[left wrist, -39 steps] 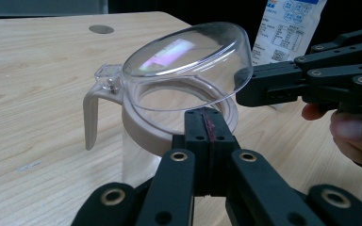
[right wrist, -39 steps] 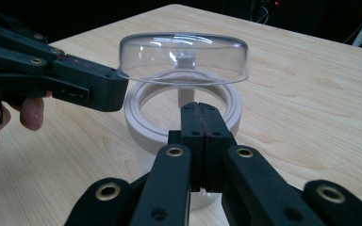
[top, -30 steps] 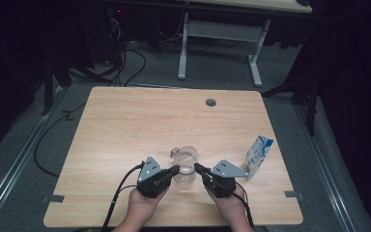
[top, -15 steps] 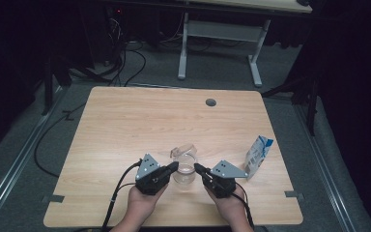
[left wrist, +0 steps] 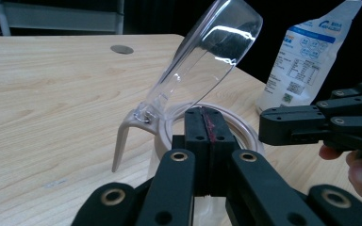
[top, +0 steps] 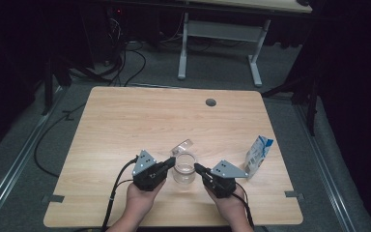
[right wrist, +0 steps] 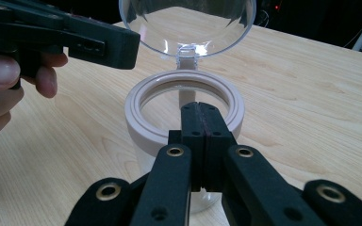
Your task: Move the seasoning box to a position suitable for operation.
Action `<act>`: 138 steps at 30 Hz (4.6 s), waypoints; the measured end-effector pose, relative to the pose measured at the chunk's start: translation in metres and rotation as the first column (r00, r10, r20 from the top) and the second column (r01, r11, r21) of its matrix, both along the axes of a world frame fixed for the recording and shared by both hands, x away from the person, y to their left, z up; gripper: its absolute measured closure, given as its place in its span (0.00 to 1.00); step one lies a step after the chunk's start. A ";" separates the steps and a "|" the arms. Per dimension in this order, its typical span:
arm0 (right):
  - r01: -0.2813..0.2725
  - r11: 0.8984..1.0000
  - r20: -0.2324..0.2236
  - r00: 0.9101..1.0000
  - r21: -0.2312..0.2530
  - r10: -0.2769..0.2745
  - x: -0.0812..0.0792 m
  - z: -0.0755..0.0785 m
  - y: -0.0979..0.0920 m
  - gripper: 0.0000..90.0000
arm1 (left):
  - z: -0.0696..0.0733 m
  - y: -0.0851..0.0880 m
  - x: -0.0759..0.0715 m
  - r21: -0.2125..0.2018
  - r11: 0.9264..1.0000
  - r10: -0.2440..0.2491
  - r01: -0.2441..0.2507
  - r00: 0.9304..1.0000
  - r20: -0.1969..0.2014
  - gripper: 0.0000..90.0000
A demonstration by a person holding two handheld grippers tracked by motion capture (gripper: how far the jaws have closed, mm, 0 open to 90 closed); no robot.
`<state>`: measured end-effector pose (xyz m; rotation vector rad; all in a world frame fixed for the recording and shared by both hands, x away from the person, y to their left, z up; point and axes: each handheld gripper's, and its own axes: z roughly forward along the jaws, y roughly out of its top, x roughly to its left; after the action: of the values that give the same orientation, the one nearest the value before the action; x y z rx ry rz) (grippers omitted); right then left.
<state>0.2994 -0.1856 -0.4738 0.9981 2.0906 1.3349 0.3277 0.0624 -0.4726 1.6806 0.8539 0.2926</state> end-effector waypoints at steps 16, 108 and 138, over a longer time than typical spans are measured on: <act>-0.003 1.000 -0.001 1.000 0.006 0.003 0.000 0.000 0.000 1.00 | -0.002 0.008 0.009 0.010 0.999 0.039 -0.039 0.999 -0.004 1.00; 0.509 0.858 0.005 0.860 -0.069 -0.510 -0.019 -0.017 -0.135 0.75 | -0.051 0.111 -0.021 0.221 0.970 0.097 -0.099 0.995 0.021 0.71; 0.523 0.852 -0.028 0.852 -0.004 -0.523 -0.032 -0.018 -0.159 0.76 | -0.052 0.102 -0.013 0.210 0.976 0.062 -0.064 0.998 0.016 0.69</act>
<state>0.2677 -0.3447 -0.4914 1.4640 1.6514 1.0413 0.3146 0.1643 -0.5250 1.8489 0.8953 0.4470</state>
